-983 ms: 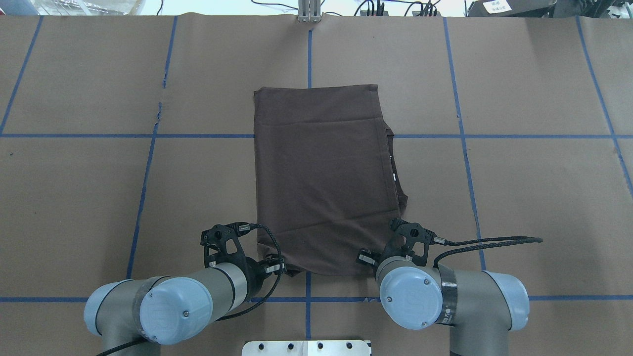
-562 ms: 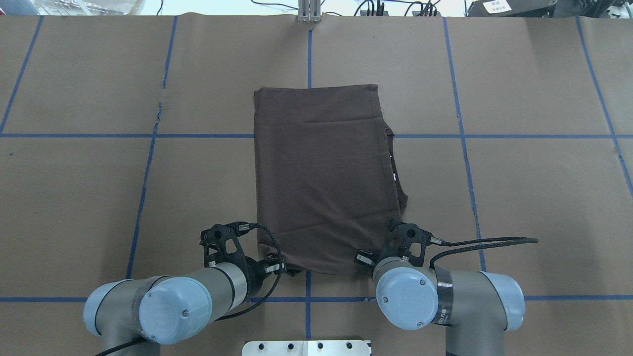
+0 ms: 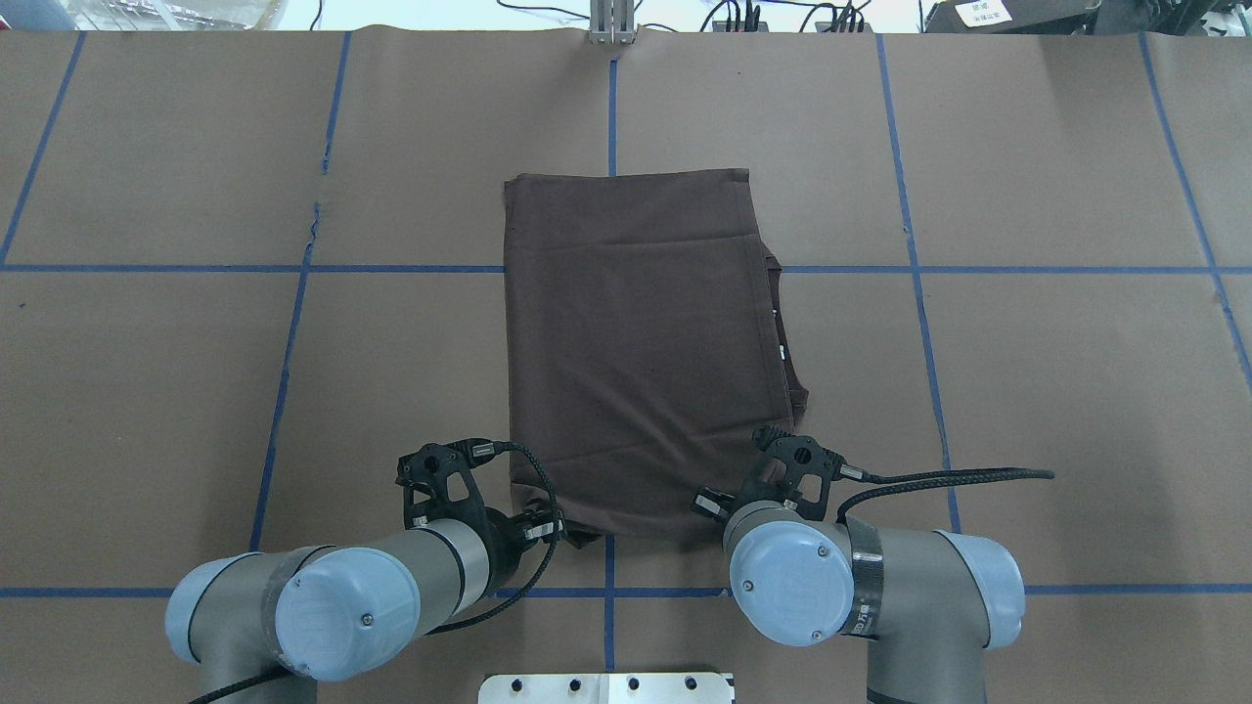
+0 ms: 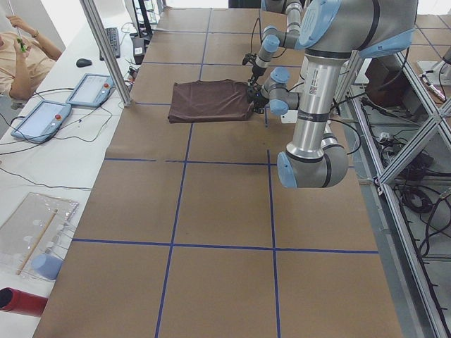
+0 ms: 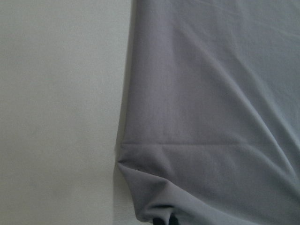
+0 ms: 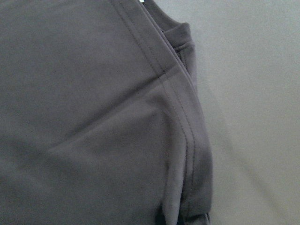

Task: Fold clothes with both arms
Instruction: 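Lift the near edge with both grippers and fold it away from the robot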

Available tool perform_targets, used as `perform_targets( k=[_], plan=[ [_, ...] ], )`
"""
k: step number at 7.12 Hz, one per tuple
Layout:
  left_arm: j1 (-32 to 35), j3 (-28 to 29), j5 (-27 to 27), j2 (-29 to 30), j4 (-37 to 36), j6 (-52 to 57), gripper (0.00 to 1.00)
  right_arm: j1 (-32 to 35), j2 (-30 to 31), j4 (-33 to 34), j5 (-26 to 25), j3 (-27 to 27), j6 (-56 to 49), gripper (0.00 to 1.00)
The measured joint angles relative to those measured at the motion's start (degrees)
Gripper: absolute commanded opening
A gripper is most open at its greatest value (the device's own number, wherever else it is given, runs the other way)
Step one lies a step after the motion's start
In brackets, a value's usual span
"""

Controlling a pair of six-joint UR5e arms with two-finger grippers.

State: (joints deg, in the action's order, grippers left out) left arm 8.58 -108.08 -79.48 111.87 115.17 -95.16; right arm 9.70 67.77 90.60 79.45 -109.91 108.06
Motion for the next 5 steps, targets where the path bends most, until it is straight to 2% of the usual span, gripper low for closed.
perform_targets(
  k=[1,3,5],
  plan=[
    [0.16,-1.55,-0.23,-0.12,-0.61,0.81,0.0,0.43,-0.53,0.01,0.02,-0.64,0.03,0.0],
    [1.06,-8.21,-1.9,-0.26,-5.81,3.93,0.0,0.94,-1.07,0.1,0.1,-4.08,0.04,0.0],
    [3.47,-15.61,-7.79,-0.15,-11.19,5.44,0.0,1.01,-1.01,3.0,0.3,-12.42,0.38,0.0]
  ],
)
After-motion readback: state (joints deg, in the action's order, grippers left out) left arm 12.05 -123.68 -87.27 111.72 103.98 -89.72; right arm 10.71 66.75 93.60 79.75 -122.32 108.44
